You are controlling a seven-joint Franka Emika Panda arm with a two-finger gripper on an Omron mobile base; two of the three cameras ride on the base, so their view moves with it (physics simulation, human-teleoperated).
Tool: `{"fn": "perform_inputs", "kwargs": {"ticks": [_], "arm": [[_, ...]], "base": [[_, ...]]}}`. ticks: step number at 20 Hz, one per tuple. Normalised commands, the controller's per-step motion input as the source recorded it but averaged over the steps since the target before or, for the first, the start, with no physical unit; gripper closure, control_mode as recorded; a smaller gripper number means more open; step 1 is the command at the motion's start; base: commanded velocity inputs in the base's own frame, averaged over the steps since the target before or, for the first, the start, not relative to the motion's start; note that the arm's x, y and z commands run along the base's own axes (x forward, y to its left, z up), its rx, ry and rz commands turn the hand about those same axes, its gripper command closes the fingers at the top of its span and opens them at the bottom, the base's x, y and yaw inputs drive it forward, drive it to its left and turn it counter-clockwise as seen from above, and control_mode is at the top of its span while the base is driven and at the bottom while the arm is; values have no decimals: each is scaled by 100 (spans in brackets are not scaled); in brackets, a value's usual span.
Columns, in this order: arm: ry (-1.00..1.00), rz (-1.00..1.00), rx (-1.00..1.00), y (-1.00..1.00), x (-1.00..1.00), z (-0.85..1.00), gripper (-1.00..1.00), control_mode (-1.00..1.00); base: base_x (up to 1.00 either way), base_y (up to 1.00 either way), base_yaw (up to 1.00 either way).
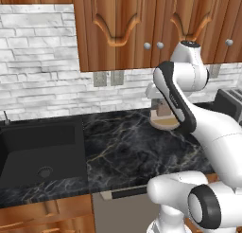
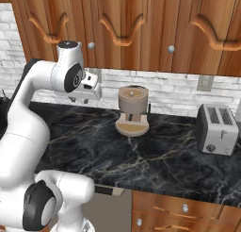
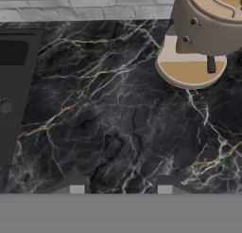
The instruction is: Open the cabinet, pick the kettle from the cabinet, and place it in the sink.
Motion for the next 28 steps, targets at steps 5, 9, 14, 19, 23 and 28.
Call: {"fn": "perform_inputs", "kwargs": {"ticks": [5,9,14,19,23,28], "arm": [[-4,0,0,0,-5,0,-100,-100],[-26,0,0,0,-16,1,-100,-100],[-22,0,0,0,-13,7,-100,-100],[-20,0,0,5,-12,14,-100,-100],[-15,0,0,9,-10,17,-100,-100],[-10,0,0,9,-5,21,-100,-100]], "base": [[0,0,0],[0,0,0],[0,0,0],[0,0,0],[0,0,0],[0,0,0]]}}
